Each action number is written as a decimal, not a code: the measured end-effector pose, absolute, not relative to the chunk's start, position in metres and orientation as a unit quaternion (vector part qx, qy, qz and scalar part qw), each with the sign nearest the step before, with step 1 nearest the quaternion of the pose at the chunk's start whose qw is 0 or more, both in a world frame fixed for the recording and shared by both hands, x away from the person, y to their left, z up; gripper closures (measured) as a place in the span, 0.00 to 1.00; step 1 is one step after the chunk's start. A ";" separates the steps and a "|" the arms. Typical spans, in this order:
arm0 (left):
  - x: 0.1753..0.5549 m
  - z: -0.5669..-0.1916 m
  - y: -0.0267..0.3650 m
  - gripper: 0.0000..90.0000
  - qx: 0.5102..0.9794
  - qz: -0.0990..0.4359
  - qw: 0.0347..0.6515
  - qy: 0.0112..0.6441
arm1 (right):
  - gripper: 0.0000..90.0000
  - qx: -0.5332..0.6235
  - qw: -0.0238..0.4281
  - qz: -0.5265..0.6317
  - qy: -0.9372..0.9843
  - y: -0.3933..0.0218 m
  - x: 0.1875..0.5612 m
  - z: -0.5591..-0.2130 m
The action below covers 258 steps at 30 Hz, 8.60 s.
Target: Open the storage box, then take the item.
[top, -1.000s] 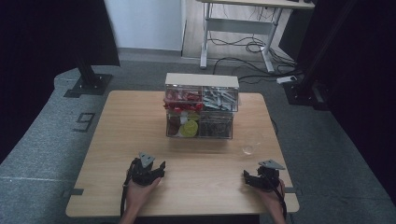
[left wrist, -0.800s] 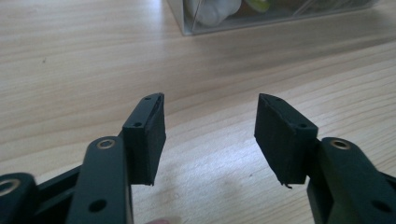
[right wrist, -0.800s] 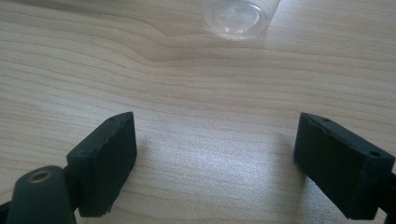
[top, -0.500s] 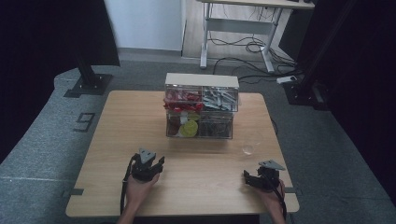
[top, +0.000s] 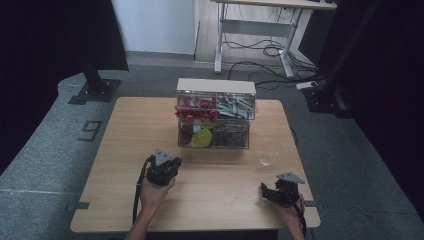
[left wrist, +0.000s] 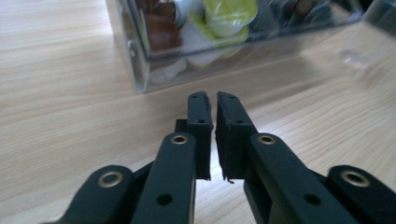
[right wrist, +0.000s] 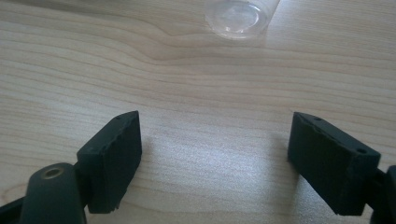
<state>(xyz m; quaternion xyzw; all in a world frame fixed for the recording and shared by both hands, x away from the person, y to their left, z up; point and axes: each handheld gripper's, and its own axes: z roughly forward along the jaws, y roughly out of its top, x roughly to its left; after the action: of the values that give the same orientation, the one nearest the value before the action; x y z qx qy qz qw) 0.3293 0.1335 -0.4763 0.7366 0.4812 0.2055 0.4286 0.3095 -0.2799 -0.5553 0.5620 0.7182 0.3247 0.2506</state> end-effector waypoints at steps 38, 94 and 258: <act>0.375 -0.487 0.109 1.00 0.760 0.160 0.413 0.476 | 0.21 0.555 0.245 0.329 0.724 -0.278 0.310 -0.555; 0.389 -0.473 0.109 1.00 0.752 0.175 0.423 0.474 | 0.20 0.557 0.244 0.328 0.723 -0.278 0.311 -0.555; 0.418 -0.410 0.109 1.00 0.736 0.168 0.465 0.463 | 0.66 0.469 0.247 0.455 0.715 -0.190 0.382 -0.471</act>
<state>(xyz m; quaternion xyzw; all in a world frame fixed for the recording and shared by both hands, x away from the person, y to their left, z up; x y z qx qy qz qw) 0.4185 0.1090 -0.4096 0.7358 0.4631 0.1682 0.4647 0.3825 -0.1898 -0.4706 0.4692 0.7154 0.4551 0.2469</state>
